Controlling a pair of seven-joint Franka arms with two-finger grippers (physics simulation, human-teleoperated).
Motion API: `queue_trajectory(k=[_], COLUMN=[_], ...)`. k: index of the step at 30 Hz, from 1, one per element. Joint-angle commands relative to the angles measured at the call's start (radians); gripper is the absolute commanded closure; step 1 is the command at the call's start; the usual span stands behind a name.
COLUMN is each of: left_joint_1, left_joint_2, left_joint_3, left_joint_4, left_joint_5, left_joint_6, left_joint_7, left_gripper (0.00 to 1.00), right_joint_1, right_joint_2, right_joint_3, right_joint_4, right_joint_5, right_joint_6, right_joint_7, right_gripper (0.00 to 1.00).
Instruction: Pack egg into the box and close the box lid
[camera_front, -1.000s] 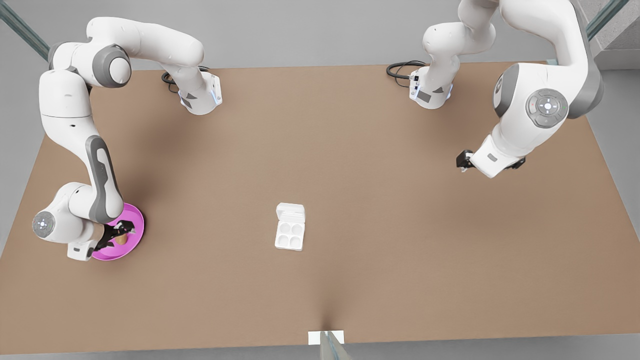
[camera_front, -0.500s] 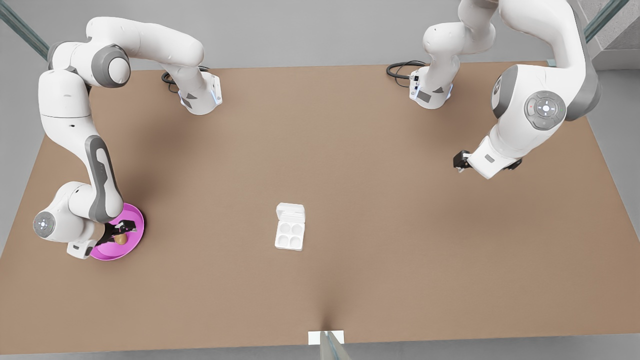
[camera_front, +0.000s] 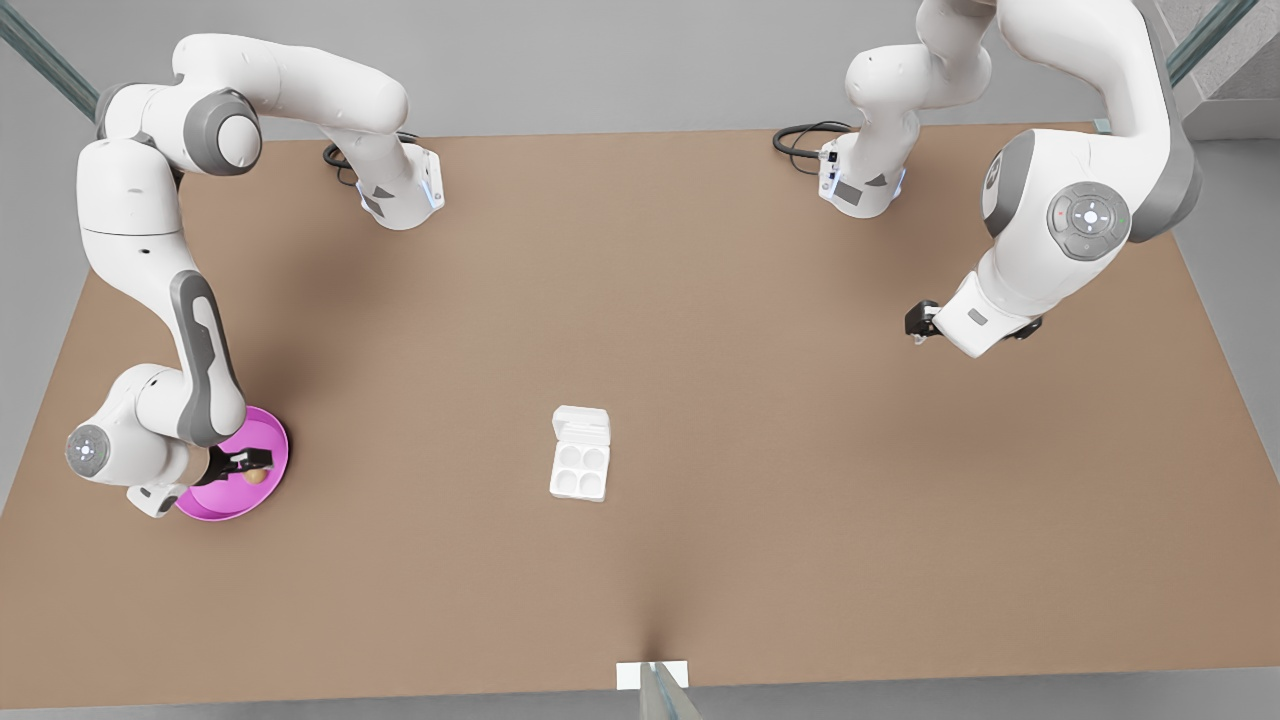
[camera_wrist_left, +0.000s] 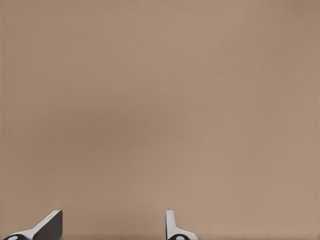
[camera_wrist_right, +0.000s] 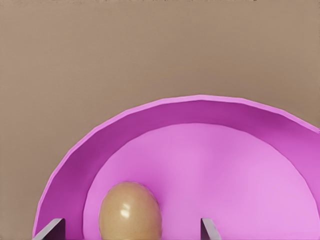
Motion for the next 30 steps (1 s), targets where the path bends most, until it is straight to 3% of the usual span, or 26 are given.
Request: queue_trajectory(k=[1,15,18,23,25,30], left_joint_1=[0.000,0.000,0.001,0.001,0.000,0.000], left_joint_2=[0.000,0.009,0.023,0.023,0.023,0.023], left_joint_3=[-0.001,-0.001,-0.001,-0.001,-0.001,-0.001], left_joint_4=[0.000,0.000,0.000,0.000,0.000,0.000], left_joint_5=[0.001,0.000,0.001,0.001,0.001,0.001], left_joint_6=[0.001,0.001,0.012,0.012,0.012,0.012], left_joint_7=[-0.001,-0.001,0.001,-0.001,-0.001,-0.001], left_gripper=[0.00,0.00,0.00,0.00,0.00,0.00], right_joint_1=[0.003,0.006,0.008,0.006,0.005,-0.011], right_joint_2=[0.000,0.011,0.018,0.021,0.020,0.014], right_joint_3=[0.000,0.000,0.000,0.000,0.000,0.000], right_joint_4=[0.001,0.004,0.006,0.010,0.010,0.009], right_joint_5=[0.003,0.005,0.005,0.005,0.003,0.002], right_joint_6=[0.009,0.024,0.024,0.024,0.024,0.009], right_joint_7=[0.170,0.168,0.168,0.168,0.167,0.153], right_gripper=[0.00,0.00,0.11,0.11,0.22,0.22])
